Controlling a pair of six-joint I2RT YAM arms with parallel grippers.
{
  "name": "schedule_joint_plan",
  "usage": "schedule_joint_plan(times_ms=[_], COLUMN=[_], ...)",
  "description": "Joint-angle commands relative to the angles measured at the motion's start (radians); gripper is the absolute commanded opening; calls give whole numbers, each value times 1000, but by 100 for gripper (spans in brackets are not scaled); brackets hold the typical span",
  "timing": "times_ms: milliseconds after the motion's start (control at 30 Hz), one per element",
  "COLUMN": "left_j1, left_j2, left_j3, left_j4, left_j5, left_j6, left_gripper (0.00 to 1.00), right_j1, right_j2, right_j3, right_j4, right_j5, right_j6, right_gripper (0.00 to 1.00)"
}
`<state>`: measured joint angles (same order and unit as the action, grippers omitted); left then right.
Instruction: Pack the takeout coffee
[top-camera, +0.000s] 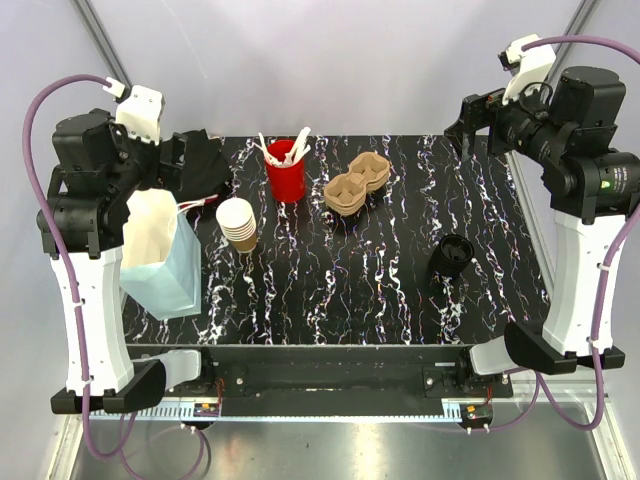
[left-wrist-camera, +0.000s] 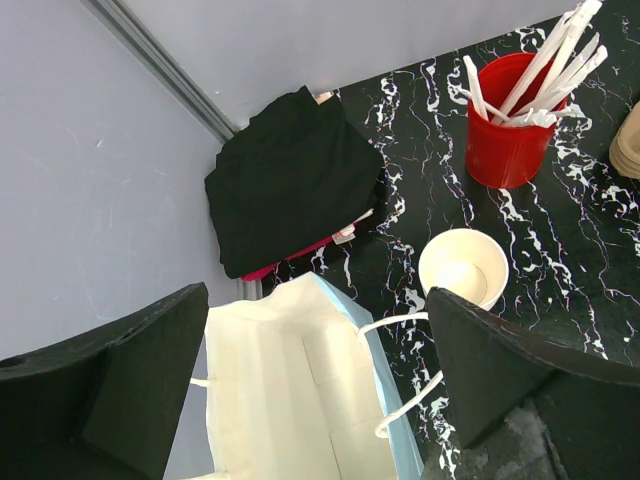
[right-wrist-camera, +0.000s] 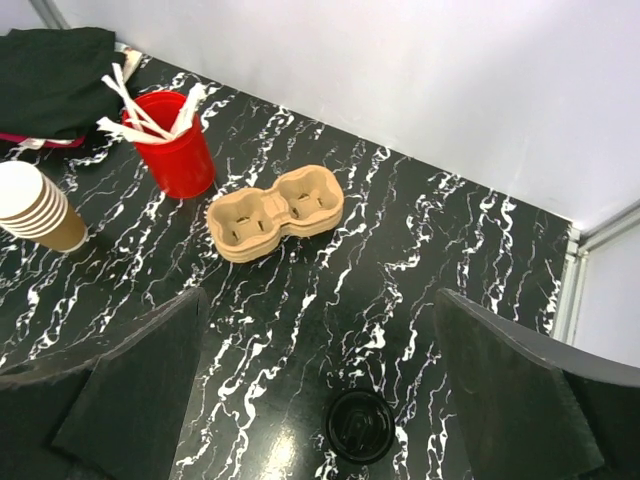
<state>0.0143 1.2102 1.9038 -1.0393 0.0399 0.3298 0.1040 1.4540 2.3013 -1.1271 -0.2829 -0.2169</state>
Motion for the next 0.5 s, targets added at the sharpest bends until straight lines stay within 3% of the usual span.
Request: schedule_joint_plan(times_ms=[0,267,467], left_j1=[1,3,3], left_j2=[-24,-50,-106], left_j3=[-11,-80,-199], left_j4=[32,-22,-42], left_j5=[-9,-35,-132], left_j6=[3,63,63], left_gripper=[99,99,99], right_j1=[0,5,65], right_j2=[-14,11,95], right_j3=[0,-127,-230], right_j4=[33,125,261], right_j5=[-51,-133,-43], right_j6=[5,-25,-55], right_gripper=[100,100,100])
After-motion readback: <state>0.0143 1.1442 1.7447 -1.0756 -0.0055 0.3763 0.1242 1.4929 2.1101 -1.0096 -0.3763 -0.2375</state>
